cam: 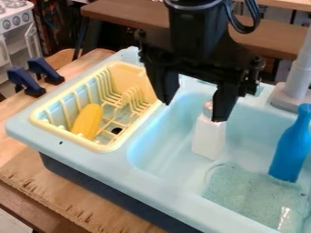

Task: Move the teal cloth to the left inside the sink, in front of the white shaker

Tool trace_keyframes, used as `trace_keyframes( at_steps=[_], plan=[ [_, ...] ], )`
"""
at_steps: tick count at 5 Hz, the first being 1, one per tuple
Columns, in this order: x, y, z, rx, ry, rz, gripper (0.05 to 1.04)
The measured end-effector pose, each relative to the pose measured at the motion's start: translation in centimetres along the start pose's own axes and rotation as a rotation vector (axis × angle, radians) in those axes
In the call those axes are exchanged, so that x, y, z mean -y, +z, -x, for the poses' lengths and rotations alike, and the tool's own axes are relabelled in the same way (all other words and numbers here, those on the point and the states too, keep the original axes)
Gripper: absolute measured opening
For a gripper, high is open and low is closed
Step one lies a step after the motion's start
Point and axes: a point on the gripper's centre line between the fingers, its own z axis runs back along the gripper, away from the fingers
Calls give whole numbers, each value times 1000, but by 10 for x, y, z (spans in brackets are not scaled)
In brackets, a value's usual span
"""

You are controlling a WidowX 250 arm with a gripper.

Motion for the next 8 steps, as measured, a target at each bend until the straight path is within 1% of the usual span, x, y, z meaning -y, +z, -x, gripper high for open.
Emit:
trace_keyframes(
  at_steps=[1, 2, 3, 4, 5, 6, 7, 8],
  plan=[
    [2, -6, 3, -17, -3, -7, 1001],
    [27, -33, 1, -8, -15, -33, 1001],
    [47, -44, 7, 28, 2, -95, 1001],
    [62, -56, 9, 13, -15, -122, 1001],
    [70, -68, 9, -8, 29, -72, 1001],
    [76, -82, 11, -35, 37, -64, 1001],
    [76, -97, 11, -76, 33, -63, 1001],
    [81, -108, 15, -100, 48, -57, 1001]
  ],
)
